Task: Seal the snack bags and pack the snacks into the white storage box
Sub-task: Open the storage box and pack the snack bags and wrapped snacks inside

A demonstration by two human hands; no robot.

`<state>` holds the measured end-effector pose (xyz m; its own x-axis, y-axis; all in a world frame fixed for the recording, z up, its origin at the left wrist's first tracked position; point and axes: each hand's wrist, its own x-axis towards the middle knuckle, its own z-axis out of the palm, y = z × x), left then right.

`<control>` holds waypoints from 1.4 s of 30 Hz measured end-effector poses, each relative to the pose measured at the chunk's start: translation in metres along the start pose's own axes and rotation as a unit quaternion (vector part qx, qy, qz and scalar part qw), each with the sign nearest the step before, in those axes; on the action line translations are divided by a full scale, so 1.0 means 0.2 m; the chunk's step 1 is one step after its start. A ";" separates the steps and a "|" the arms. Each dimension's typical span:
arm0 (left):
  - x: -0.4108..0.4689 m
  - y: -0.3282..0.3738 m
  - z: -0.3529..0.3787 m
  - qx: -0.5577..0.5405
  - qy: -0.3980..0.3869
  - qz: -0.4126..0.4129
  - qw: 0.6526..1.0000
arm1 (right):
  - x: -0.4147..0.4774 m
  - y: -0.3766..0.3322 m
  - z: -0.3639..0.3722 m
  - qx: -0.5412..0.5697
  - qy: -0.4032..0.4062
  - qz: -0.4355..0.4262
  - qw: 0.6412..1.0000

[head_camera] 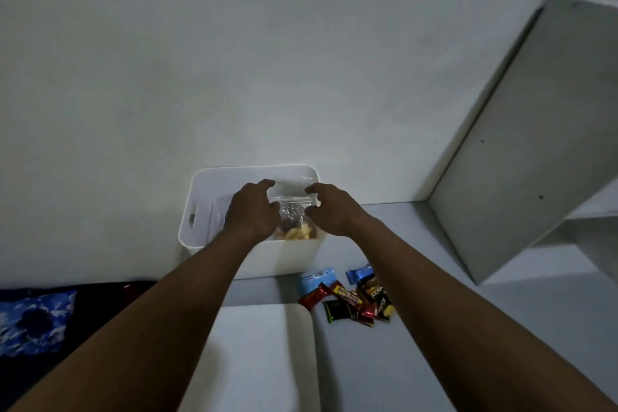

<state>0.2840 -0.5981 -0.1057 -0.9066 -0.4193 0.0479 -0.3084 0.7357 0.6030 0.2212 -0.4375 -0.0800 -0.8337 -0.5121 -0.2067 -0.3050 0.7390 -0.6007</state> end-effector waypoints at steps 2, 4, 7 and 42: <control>-0.10 0.10 0.07 0.003 0.013 0.026 1.000 | -0.08 0.12 -0.05 0.005 0.005 0.007 1.000; -0.21 0.17 0.17 0.007 0.036 0.048 0.998 | -0.15 0.27 -0.08 0.002 0.007 0.012 1.000; -0.35 0.23 0.37 0.004 0.058 0.072 0.996 | -0.23 0.50 -0.08 -0.011 -0.009 0.028 0.999; -0.27 0.21 1.80 0.118 0.001 0.125 0.985 | -0.03 1.92 0.36 -0.123 0.145 -0.020 0.982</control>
<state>0.2161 -0.3527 -0.3689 -0.9624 -0.2105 0.1719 -0.1350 0.9192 0.3698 0.1415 -0.1824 -0.3647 -0.9039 -0.4232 0.0625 -0.4123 0.8228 -0.3911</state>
